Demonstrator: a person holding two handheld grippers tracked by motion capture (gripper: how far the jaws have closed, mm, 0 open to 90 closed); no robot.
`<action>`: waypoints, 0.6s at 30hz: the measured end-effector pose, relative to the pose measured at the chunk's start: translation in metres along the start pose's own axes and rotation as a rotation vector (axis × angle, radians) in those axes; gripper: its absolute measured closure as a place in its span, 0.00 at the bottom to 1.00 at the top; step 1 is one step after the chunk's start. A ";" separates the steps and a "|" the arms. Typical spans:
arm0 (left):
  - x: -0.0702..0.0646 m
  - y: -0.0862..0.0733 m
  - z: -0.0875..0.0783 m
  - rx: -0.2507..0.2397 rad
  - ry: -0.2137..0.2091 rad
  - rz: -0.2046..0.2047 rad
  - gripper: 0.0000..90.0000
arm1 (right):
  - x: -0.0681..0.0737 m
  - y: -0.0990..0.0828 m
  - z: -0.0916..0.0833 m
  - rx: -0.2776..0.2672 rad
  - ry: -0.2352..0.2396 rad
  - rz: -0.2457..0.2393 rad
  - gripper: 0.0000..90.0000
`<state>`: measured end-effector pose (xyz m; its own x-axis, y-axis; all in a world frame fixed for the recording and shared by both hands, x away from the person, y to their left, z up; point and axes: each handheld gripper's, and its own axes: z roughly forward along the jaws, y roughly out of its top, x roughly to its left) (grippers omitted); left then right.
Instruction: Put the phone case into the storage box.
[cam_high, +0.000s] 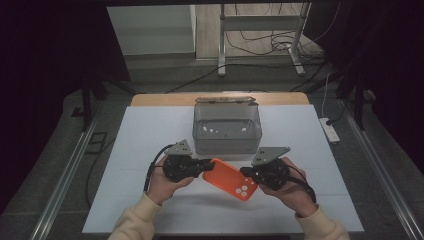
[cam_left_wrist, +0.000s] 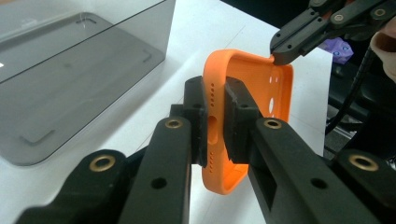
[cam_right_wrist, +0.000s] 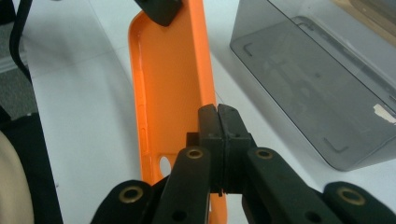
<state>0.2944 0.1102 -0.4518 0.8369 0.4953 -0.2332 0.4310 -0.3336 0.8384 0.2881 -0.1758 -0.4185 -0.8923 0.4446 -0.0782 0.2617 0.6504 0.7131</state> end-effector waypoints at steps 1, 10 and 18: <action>0.000 0.000 0.000 0.001 0.003 0.005 0.91 | 0.000 0.000 0.000 0.001 -0.003 -0.001 0.99; -0.001 0.000 -0.006 0.004 0.011 0.054 0.91 | -0.001 0.000 -0.004 -0.070 0.033 0.006 0.81; 0.002 0.001 -0.014 -0.022 0.022 0.043 0.91 | -0.013 -0.003 -0.014 -0.182 0.024 0.074 0.42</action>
<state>0.2916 0.1224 -0.4448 0.8468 0.4981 -0.1864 0.3874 -0.3374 0.8580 0.2936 -0.1917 -0.4098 -0.8824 0.4705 -0.0060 0.2575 0.4936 0.8307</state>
